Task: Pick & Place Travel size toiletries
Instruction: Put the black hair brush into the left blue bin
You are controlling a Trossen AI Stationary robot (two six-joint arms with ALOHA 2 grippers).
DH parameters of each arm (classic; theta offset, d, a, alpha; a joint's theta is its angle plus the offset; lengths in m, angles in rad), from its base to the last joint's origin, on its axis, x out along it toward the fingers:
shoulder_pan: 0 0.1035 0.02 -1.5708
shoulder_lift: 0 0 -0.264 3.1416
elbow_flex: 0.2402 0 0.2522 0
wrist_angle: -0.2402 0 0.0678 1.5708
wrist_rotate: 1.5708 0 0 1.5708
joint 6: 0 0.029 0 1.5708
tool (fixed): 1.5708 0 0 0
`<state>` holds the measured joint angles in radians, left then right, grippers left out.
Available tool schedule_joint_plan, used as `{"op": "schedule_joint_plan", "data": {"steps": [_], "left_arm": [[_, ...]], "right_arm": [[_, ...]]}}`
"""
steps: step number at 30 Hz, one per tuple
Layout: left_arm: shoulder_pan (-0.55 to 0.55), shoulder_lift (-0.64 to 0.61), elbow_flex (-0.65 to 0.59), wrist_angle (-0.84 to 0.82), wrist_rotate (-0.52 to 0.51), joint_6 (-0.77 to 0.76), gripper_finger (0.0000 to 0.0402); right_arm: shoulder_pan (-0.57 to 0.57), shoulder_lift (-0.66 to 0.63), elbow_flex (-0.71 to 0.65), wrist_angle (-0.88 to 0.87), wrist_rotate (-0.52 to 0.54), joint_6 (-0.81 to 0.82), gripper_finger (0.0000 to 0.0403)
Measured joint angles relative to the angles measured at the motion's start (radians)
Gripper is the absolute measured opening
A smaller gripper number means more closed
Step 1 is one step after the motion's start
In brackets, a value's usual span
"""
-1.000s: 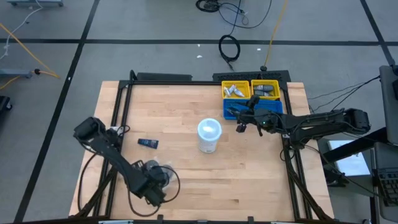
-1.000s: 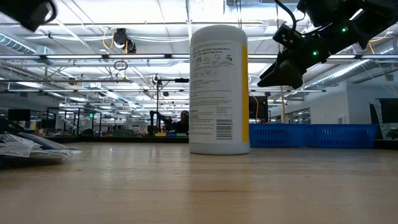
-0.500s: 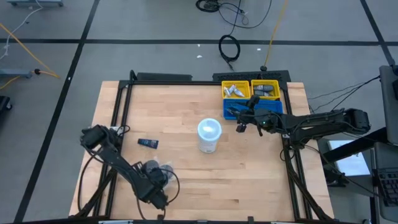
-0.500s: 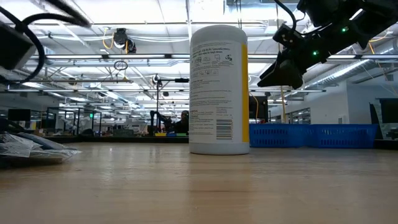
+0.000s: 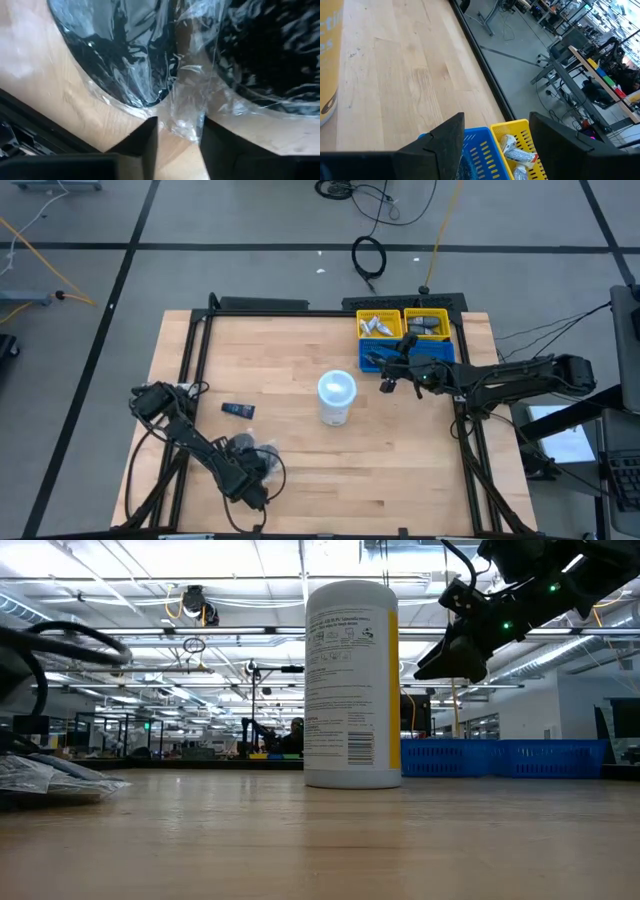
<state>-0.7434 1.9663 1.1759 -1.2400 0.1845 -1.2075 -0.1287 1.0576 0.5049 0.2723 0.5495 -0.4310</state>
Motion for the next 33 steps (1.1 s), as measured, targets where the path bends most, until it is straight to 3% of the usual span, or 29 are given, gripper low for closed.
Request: {"op": "schedule_joint_plan", "data": {"steps": [4,6,17,33], "left_arm": [[0.008,-0.005,-0.006,-0.004,0.005,0.044,0.0039],[0.013,-0.012,-0.009,-0.016,-0.002,0.057,0.0012],[0.015,-0.096,0.040,-0.156,-0.068,-0.017,0.0000],[0.006,-0.324,0.196,-0.286,-0.577,-0.190,0.0000]], "right_arm": [[0.000,0.000,0.000,0.000,0.000,0.000,0.0214],[0.000,0.000,0.000,0.000,0.000,0.004,0.0215],[0.000,0.000,0.000,0.000,0.000,0.025,0.0211],[0.000,0.000,0.000,0.000,0.000,0.025,0.0206]]}}
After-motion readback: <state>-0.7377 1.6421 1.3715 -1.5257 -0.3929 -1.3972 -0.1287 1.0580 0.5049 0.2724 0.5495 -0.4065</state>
